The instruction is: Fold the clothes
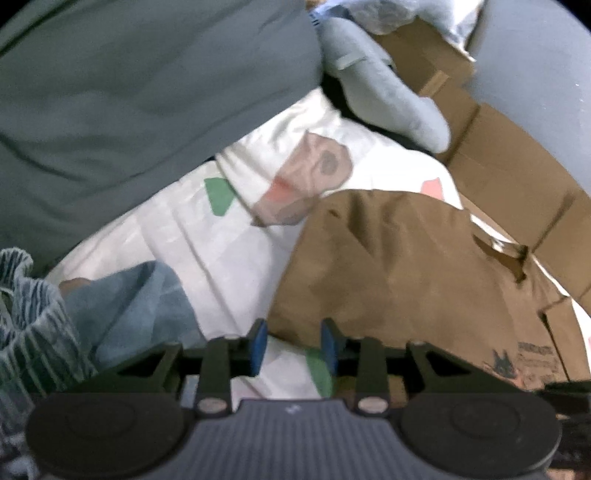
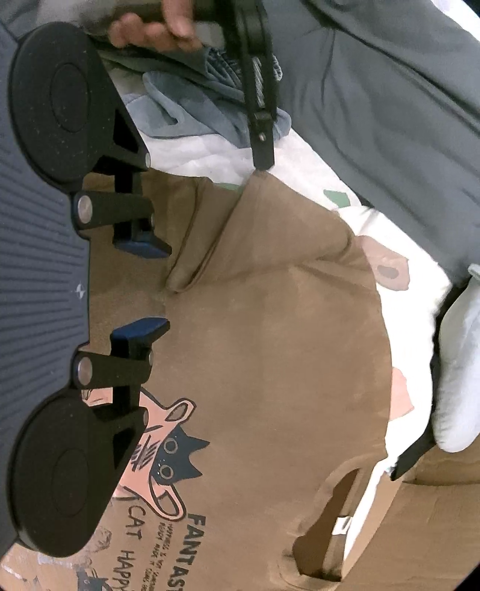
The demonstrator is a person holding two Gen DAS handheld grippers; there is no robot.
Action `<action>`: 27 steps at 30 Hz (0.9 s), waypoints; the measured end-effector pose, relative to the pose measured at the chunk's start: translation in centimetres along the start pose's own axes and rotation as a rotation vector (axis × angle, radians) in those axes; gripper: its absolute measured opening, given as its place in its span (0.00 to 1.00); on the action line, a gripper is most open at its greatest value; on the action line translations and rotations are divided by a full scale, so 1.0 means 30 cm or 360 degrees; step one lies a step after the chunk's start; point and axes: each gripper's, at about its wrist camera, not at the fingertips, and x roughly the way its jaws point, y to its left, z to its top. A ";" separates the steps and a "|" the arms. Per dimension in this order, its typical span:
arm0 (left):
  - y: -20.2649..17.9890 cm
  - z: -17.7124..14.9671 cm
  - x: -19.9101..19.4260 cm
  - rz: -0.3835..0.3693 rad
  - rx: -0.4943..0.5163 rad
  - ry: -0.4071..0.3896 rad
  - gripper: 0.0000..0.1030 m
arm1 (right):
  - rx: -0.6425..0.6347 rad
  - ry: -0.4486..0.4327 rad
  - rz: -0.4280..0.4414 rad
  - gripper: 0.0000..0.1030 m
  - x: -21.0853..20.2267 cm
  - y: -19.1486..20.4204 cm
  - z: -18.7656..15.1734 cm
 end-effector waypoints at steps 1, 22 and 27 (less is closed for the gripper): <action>0.006 0.001 0.013 0.0004 -0.0008 -0.0003 0.31 | -0.0001 -0.0004 0.0000 0.41 -0.003 0.001 0.000; 0.014 -0.010 0.097 0.0058 0.0014 0.0019 0.05 | 0.0306 -0.0096 -0.0112 0.41 -0.068 -0.039 -0.074; 0.014 0.022 0.045 -0.0016 -0.0012 0.0002 0.02 | 0.0310 -0.0211 -0.0149 0.44 -0.110 -0.061 -0.028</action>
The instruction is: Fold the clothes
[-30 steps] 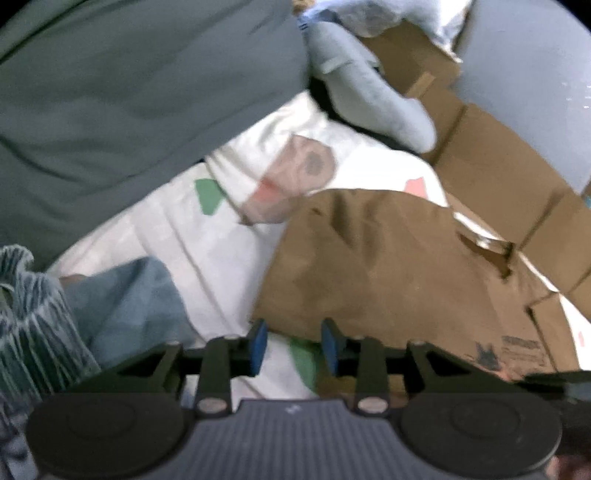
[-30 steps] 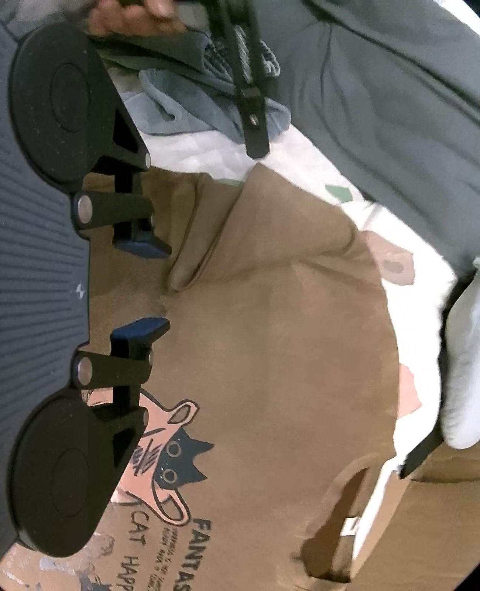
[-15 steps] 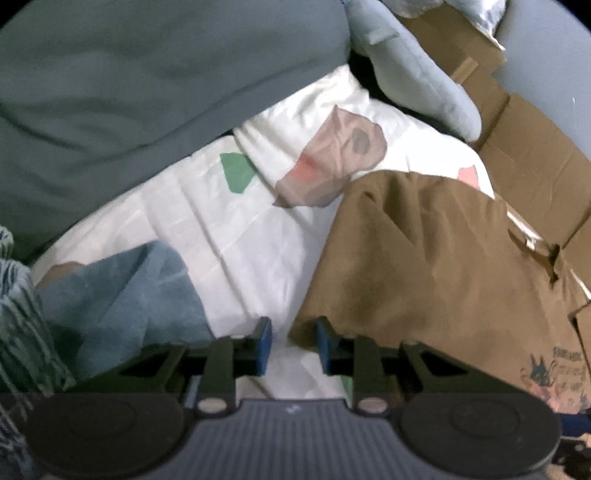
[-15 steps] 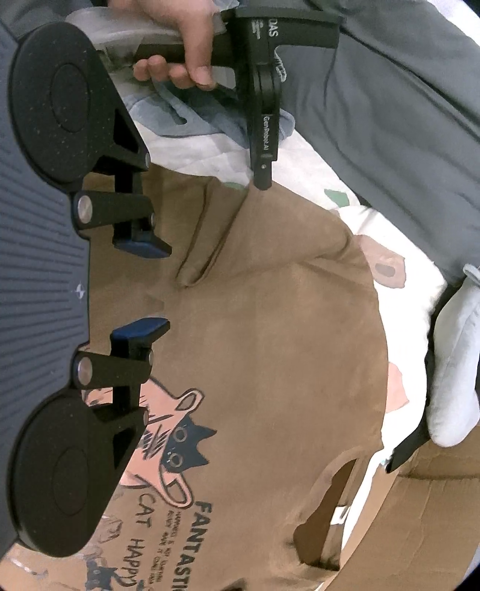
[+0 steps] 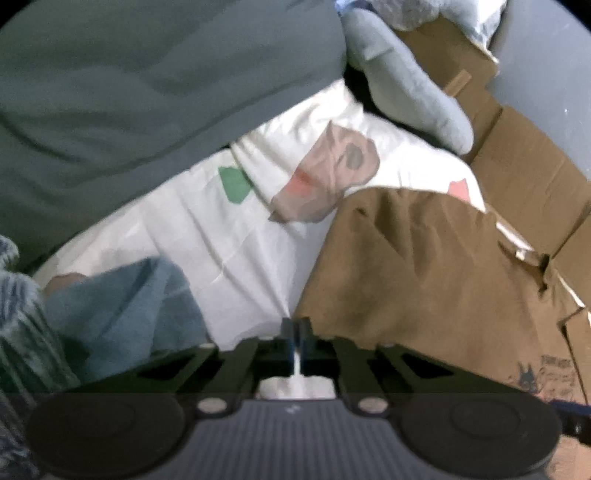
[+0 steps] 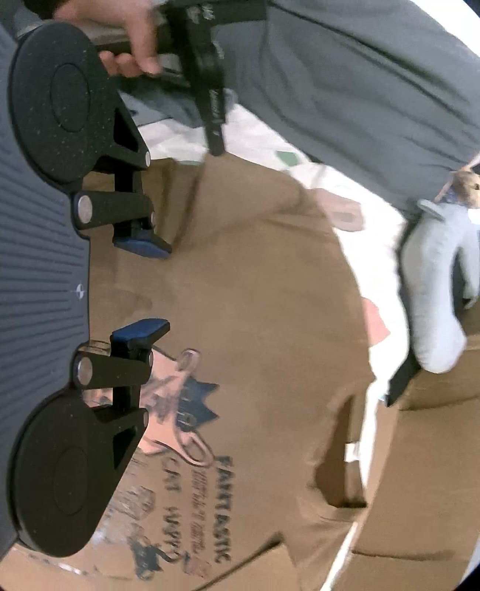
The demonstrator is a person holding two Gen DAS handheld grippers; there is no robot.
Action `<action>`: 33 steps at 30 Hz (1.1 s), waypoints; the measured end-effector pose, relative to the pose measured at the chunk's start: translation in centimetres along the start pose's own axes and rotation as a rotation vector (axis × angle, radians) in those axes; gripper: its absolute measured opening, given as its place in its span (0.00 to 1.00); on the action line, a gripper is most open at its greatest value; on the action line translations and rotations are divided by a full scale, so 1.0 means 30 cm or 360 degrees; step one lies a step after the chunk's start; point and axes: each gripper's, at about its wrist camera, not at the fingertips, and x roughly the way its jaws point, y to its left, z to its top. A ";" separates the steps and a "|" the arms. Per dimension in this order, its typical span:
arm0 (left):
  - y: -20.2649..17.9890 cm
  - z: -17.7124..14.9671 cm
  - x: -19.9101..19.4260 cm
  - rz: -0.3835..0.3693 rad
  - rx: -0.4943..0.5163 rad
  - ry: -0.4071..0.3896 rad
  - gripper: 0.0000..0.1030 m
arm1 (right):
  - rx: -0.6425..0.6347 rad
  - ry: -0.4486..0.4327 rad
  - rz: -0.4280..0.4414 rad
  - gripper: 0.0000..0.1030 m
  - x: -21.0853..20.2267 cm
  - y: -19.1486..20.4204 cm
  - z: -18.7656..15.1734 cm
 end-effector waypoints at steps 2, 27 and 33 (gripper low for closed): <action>-0.008 0.016 -0.023 -0.0031 0.0012 -0.0006 0.02 | -0.0023 -0.0015 -0.0009 0.44 0.000 0.000 0.014; -0.157 0.278 -0.141 -0.0410 -0.0006 -0.0021 0.02 | -0.0474 -0.0314 0.0229 0.44 0.053 0.264 0.185; -0.187 0.293 -0.133 -0.0503 -0.0007 0.0015 0.02 | -0.0606 -0.0350 0.0224 0.44 0.093 0.342 0.230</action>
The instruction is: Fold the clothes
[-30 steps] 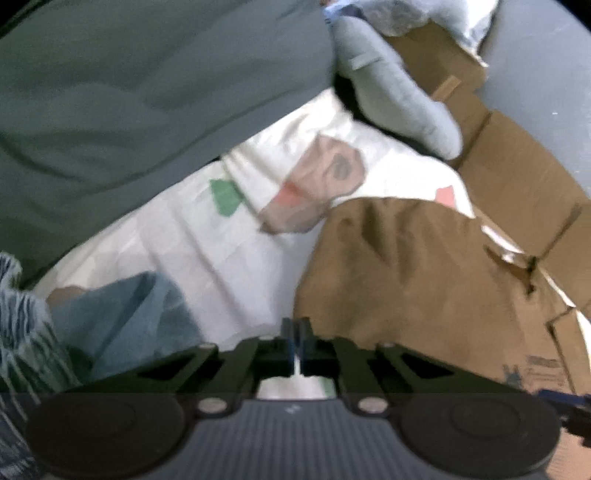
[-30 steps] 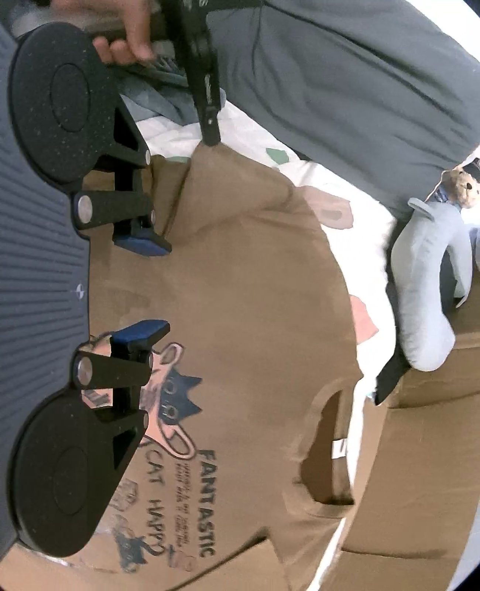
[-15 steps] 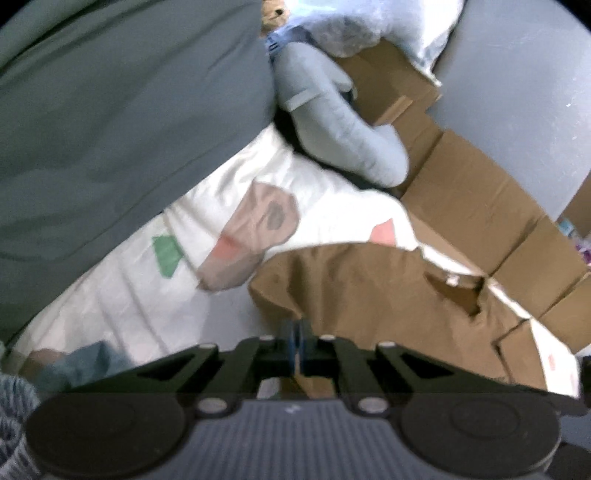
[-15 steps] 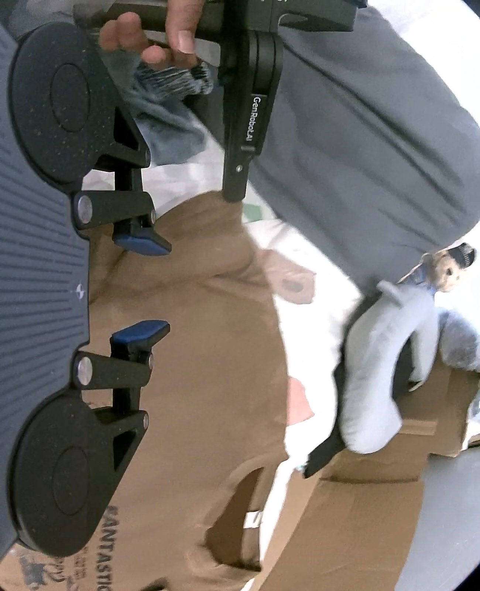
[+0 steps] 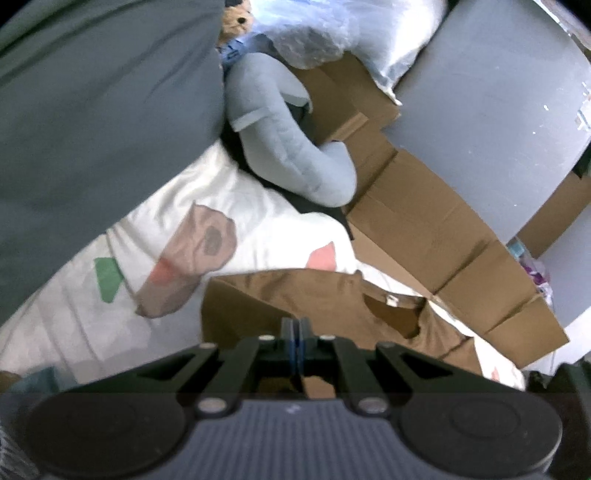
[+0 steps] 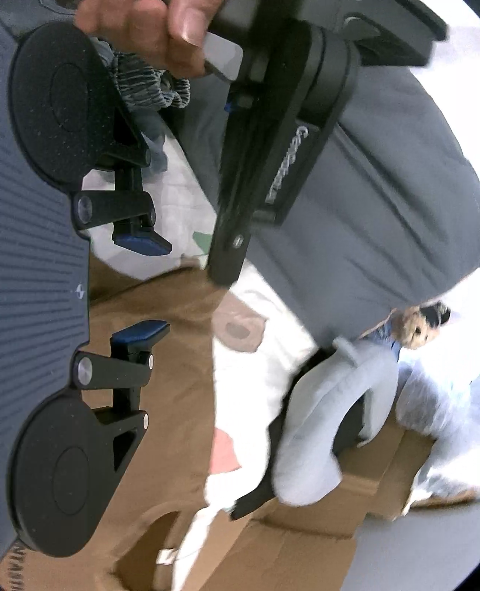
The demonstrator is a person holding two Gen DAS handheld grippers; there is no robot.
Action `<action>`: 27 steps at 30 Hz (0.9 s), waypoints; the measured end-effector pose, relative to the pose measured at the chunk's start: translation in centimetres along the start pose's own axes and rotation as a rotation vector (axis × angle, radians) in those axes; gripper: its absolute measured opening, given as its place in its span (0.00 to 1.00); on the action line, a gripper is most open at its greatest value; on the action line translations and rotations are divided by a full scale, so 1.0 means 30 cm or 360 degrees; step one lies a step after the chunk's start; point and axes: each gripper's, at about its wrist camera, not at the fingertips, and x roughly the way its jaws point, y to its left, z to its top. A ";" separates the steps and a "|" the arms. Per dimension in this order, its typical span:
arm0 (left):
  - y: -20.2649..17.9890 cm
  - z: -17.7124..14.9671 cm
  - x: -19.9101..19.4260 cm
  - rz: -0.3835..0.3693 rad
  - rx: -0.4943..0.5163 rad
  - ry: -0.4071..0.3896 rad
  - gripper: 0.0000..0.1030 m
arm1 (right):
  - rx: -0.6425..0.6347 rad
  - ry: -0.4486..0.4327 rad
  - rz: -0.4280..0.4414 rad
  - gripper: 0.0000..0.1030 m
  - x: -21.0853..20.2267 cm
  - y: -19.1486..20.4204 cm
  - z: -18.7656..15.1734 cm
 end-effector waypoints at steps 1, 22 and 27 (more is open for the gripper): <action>-0.002 0.001 0.003 -0.0018 -0.0006 0.0005 0.02 | -0.0034 -0.0002 -0.0014 0.44 0.013 0.009 0.008; 0.082 0.112 0.131 0.0134 0.0035 -0.0045 0.51 | -0.0080 0.0015 0.0050 0.02 -0.003 -0.101 0.005; 0.107 0.177 0.237 0.0182 0.0085 0.0048 0.51 | -0.0024 0.0032 0.0049 0.02 -0.014 -0.174 -0.009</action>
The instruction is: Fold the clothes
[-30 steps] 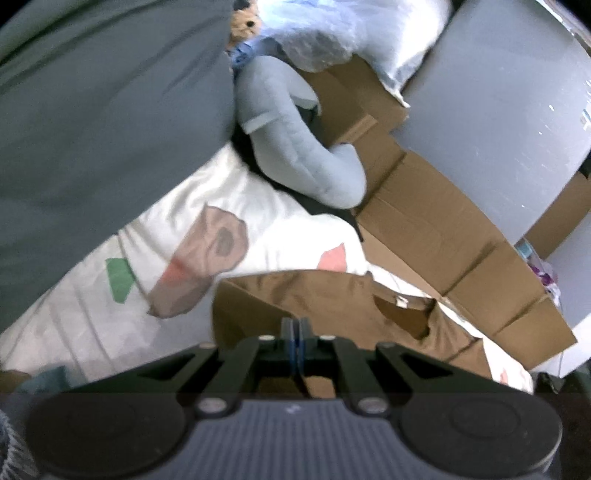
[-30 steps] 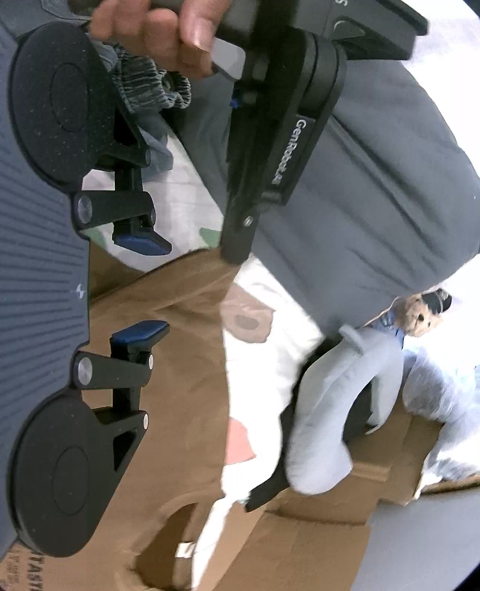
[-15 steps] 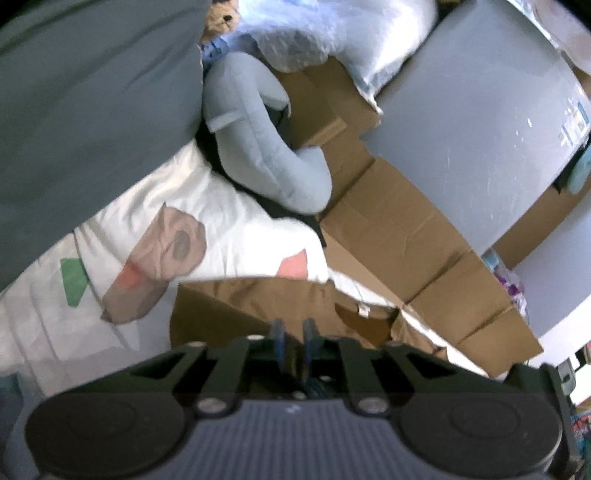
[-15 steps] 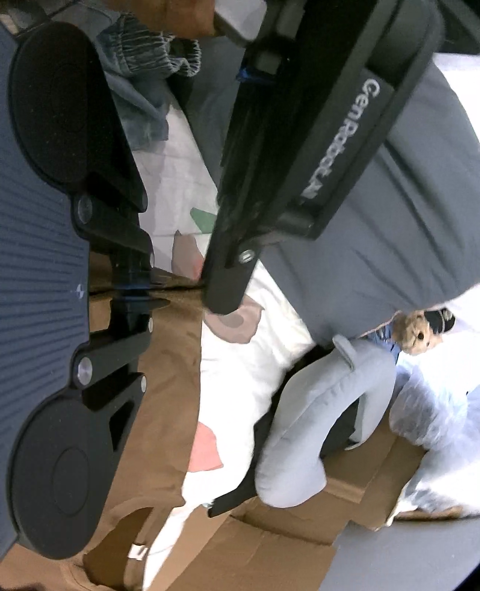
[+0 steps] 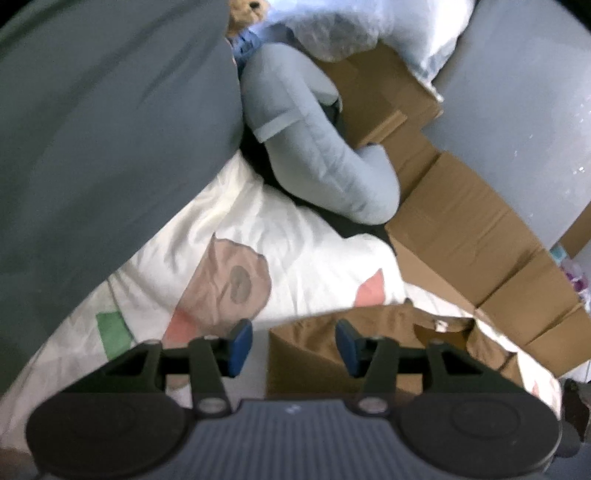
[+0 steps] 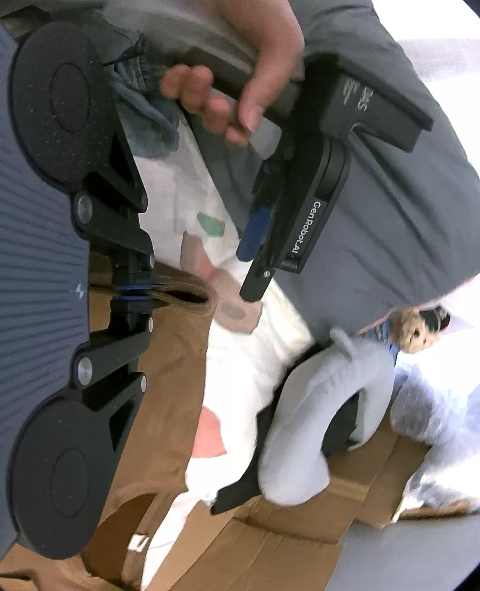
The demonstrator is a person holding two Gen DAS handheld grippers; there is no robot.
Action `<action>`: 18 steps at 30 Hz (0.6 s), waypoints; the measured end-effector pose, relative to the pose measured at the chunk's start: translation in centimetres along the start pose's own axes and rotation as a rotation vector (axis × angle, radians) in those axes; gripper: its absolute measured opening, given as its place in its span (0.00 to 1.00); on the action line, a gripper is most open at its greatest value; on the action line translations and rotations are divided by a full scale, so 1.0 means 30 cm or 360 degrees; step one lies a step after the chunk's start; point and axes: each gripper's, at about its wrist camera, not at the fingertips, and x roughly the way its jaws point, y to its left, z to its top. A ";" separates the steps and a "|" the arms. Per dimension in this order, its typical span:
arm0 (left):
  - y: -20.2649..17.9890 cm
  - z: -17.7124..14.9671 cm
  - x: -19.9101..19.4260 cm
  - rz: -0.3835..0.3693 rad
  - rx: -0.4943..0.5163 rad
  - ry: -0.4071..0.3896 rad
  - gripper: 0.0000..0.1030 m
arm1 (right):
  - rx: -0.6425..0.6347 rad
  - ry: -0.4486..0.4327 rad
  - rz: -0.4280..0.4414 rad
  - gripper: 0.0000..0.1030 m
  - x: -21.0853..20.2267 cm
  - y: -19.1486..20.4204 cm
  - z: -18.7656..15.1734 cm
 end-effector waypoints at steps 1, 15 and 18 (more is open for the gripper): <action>0.003 0.013 0.024 0.0006 0.0006 0.0027 0.51 | 0.0030 0.0008 0.0007 0.02 0.003 -0.019 -0.007; -0.118 0.074 0.269 0.0011 0.0290 0.0384 0.32 | 0.0374 0.0041 0.0016 0.02 0.007 -0.200 -0.128; -0.127 0.072 0.309 0.0101 0.0335 0.0446 0.18 | 0.0415 0.0046 0.0016 0.02 0.009 -0.216 -0.144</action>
